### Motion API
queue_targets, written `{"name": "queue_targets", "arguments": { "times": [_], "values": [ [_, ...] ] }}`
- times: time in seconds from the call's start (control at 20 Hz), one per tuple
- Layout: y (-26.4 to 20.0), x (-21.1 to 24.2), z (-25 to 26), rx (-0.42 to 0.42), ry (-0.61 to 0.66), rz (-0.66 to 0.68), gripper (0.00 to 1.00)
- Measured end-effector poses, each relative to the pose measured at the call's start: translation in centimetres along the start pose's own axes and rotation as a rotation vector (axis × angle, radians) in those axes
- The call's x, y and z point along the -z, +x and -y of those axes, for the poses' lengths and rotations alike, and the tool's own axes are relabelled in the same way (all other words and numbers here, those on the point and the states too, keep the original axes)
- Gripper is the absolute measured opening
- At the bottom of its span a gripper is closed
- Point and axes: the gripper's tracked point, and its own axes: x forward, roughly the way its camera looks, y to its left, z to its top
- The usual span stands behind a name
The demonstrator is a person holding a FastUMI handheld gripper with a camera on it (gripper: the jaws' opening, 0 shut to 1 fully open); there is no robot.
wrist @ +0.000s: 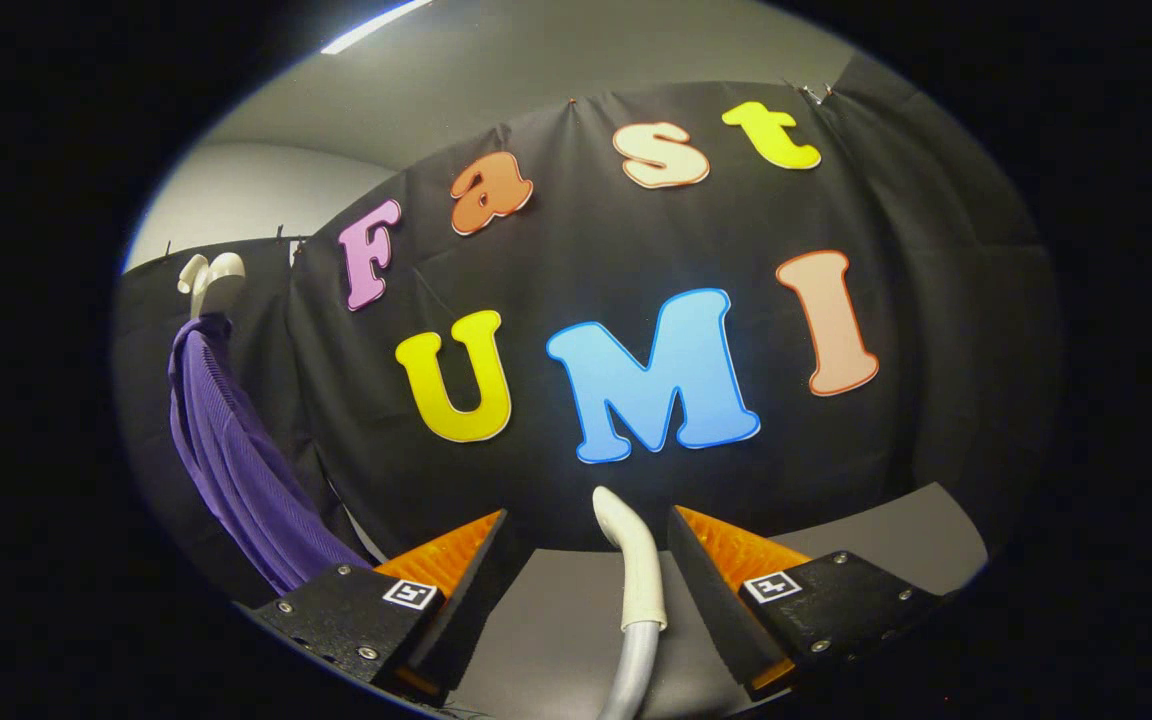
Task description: Iron the clothes twice with a garment steamer, once on the left side and once on the right side.
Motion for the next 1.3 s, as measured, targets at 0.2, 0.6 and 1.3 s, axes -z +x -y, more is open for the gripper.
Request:
{"name": "queue_targets", "arguments": {
  "times": [0.2, 0.6, 1.3],
  "values": [
    [3.5, 2.5, 1.9, -0.005, 0.061, -0.122, 0.95],
    [7.0, 8.7, 4.2, -0.058, 0.192, -0.369, 0.95],
    [7.7, 12.4, 3.9, -0.171, 0.581, -0.518, 0.46]
  ]
}}
